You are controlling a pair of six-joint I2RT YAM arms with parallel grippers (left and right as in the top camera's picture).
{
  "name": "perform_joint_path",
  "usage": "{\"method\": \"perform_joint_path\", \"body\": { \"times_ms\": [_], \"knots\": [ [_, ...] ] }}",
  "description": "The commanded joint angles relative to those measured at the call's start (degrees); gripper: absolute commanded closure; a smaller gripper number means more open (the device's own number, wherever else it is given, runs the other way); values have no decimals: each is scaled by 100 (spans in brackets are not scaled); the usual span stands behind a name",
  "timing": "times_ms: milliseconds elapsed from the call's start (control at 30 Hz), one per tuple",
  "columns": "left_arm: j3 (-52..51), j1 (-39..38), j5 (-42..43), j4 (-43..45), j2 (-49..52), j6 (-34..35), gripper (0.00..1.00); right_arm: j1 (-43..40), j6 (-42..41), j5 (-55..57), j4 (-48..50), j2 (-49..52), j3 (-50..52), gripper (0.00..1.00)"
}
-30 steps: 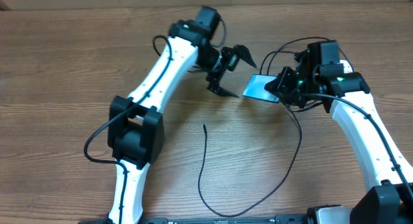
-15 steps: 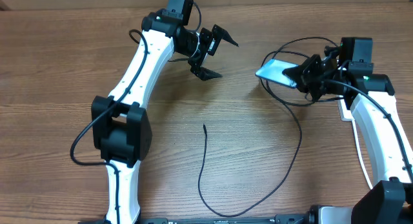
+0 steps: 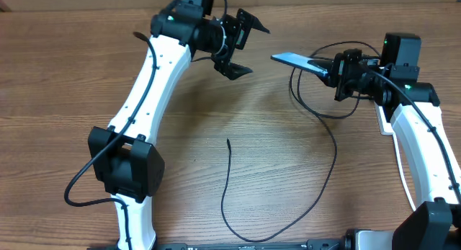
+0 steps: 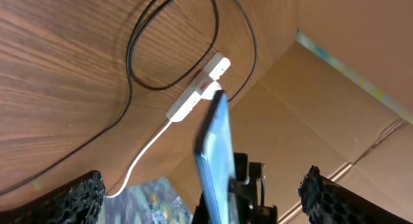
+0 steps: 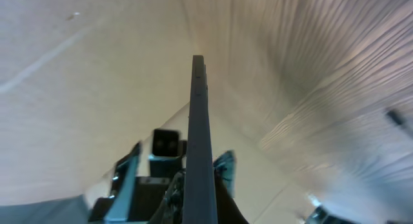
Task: Plug charger to phone and switch on socket
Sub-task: 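Push the connector into the phone's charging port with the right gripper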
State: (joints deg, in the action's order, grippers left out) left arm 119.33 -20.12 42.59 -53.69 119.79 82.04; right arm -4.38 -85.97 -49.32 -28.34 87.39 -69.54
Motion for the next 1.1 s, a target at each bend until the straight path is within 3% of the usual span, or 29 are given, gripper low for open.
{"method": "perform_joint_path", "body": {
  "times_ms": [0,500,1067],
  "knots": [
    [94,-184,-310,22,-120,485,0,120,-802,-396,205,-59,-94,96],
    [94,-481,-680,273,-118,940,0,787,-2190,-391,1021,-59,-94,96],
    [94,-619,-1023,278,-118,1228,1,872,-2227,-111,1027,-59,-94,96]
  ]
}}
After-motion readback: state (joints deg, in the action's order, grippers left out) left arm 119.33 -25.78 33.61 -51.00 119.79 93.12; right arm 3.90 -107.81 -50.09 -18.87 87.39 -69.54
